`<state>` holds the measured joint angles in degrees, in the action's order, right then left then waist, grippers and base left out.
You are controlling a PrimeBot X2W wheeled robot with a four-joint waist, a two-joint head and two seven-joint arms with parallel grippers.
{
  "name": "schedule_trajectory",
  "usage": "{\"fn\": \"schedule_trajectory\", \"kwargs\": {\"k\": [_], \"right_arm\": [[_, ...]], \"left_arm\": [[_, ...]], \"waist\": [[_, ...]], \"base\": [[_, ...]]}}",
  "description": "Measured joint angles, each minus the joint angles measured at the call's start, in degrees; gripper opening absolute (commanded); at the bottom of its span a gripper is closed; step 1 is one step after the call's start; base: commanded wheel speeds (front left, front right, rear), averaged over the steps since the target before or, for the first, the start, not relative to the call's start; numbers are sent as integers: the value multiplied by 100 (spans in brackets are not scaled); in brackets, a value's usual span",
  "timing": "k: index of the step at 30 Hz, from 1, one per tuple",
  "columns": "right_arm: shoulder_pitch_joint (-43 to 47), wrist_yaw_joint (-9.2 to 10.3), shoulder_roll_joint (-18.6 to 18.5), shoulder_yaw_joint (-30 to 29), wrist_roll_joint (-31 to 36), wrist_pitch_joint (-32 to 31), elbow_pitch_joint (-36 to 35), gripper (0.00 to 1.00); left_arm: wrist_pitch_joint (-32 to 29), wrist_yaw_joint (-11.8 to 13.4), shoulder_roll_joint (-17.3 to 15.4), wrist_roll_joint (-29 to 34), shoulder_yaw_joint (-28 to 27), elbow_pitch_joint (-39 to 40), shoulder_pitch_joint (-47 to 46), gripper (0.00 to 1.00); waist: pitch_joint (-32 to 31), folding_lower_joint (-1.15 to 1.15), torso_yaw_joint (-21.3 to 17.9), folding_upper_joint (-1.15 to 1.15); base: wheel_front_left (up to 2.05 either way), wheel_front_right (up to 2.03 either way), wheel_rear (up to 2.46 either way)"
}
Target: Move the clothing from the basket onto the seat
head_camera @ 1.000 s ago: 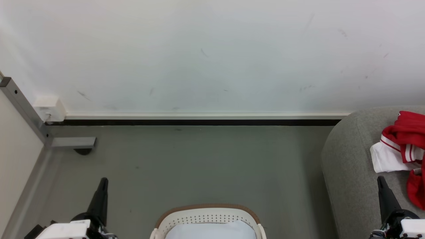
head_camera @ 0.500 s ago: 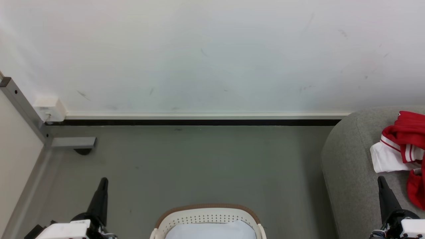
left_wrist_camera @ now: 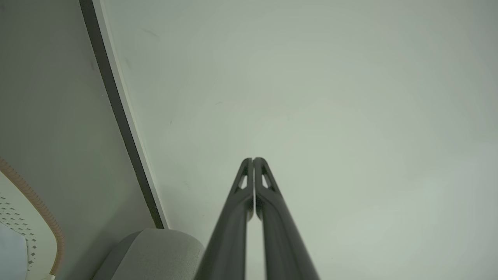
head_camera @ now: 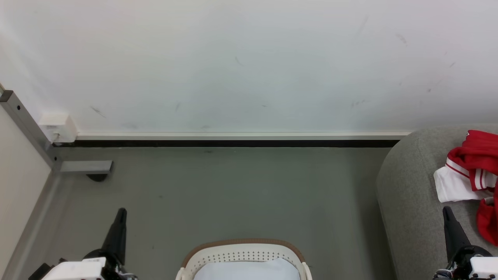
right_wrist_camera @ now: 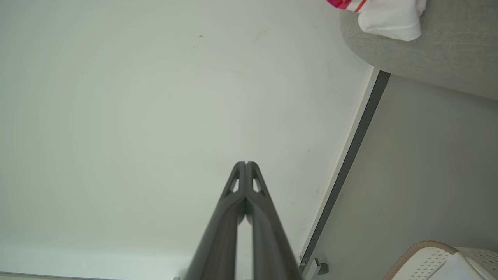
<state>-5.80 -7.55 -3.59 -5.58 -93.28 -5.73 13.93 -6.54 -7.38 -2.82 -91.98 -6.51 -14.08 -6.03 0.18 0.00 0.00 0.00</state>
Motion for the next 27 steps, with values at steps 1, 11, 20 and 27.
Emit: {"fn": "schedule_trajectory", "kwargs": {"k": [1,11,20,27], "right_arm": [[0,0,1,-1,0,-1,0,0],[-1,0,8,-13,3,-24,0,0],[-1,0,16,-23,11,-26,1,0],[-1,0,20,-30,18,-27,1,0]], "left_arm": [[0,0,0,0,0,0,0,0],[-1,0,0,0,0,0,0,0],[0,0,0,0,0,0,0,0],[0,0,0,0,0,0,0,0]], "waist": [[0,0,0,0],[0,0,0,0],[0,0,0,0],[0,0,0,0]], "base": [[0,0,0],[0,0,0],[0,0,0],[0,0,0]]}}
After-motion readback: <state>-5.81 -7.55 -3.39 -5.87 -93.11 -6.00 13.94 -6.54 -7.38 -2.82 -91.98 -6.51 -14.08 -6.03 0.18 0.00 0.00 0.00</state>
